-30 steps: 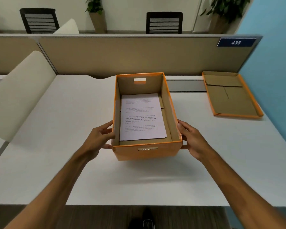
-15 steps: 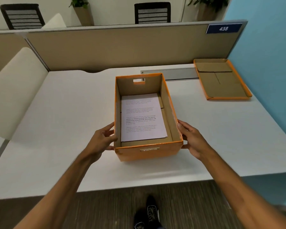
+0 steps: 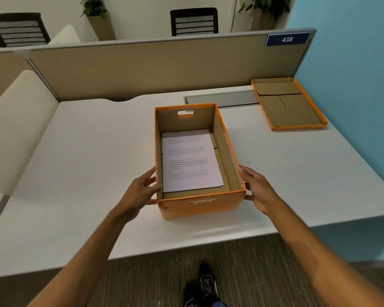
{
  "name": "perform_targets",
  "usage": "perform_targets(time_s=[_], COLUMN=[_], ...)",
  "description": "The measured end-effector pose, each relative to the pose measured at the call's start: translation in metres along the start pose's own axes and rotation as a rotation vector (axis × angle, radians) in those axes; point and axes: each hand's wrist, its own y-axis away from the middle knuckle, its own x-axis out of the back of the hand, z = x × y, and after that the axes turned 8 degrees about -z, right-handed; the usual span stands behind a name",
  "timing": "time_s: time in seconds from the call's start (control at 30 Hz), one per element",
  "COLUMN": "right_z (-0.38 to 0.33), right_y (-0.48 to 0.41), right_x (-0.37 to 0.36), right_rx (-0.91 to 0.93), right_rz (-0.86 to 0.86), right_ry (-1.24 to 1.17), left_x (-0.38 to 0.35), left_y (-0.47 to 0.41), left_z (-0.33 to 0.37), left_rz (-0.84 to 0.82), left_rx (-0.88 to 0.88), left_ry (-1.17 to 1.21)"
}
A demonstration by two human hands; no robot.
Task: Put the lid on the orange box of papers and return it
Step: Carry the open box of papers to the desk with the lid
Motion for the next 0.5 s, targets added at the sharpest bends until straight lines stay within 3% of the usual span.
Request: perform_targets(time_s=[0.23, 0.5], right_z=[-0.002, -0.006], right_y=[0.004, 0.002], right_x=[-0.005, 0.001], right_rx=[0.061, 0.095], right_rz=[0.1, 0.199], right_ry=[0.086, 0.152], left_x=[-0.002, -0.005], left_y=[0.004, 0.005], left_z=[0.002, 0.016], left_rz=[0.067, 0.265], left_rx=[-0.011, -0.092], left_ry=[-0.115, -0.456])
